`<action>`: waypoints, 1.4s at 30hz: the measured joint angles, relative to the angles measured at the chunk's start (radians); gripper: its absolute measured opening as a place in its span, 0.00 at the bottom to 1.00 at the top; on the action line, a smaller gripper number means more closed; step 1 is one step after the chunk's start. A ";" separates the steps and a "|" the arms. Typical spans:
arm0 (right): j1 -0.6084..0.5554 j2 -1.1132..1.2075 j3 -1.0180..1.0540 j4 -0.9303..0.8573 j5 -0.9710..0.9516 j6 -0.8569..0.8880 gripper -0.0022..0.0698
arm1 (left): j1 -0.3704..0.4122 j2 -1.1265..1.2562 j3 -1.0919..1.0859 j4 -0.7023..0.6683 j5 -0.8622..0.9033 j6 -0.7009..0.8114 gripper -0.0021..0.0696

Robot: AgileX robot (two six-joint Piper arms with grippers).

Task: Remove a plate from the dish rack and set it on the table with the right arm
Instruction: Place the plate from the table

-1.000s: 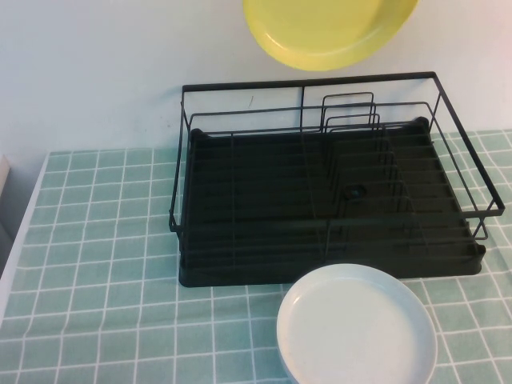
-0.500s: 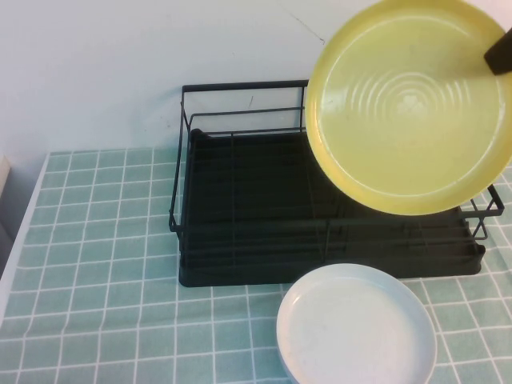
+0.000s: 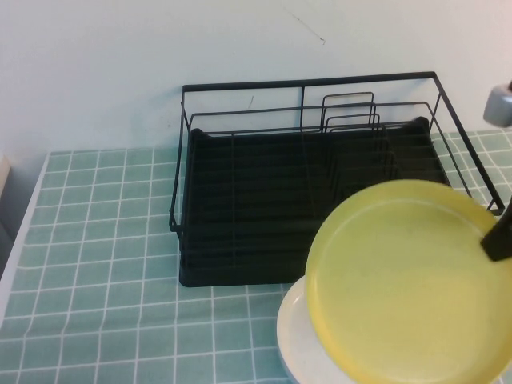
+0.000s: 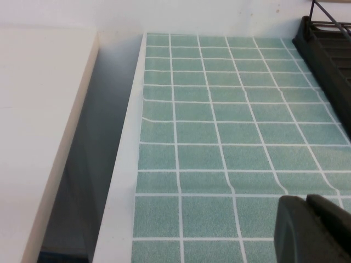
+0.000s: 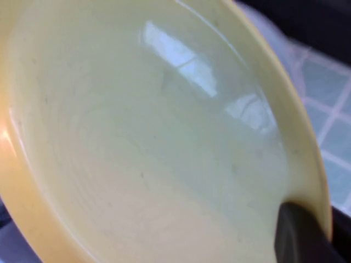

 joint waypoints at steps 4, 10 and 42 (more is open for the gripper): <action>0.000 -0.059 0.153 0.073 -0.036 -0.012 0.07 | 0.000 0.000 0.000 0.000 0.000 0.000 0.02; 0.000 -0.049 0.380 0.126 -0.210 -0.023 0.07 | 0.000 0.000 0.000 0.000 0.000 0.000 0.02; 0.000 0.243 0.408 0.327 -0.565 -0.138 0.39 | 0.000 0.000 0.000 0.000 0.000 0.000 0.02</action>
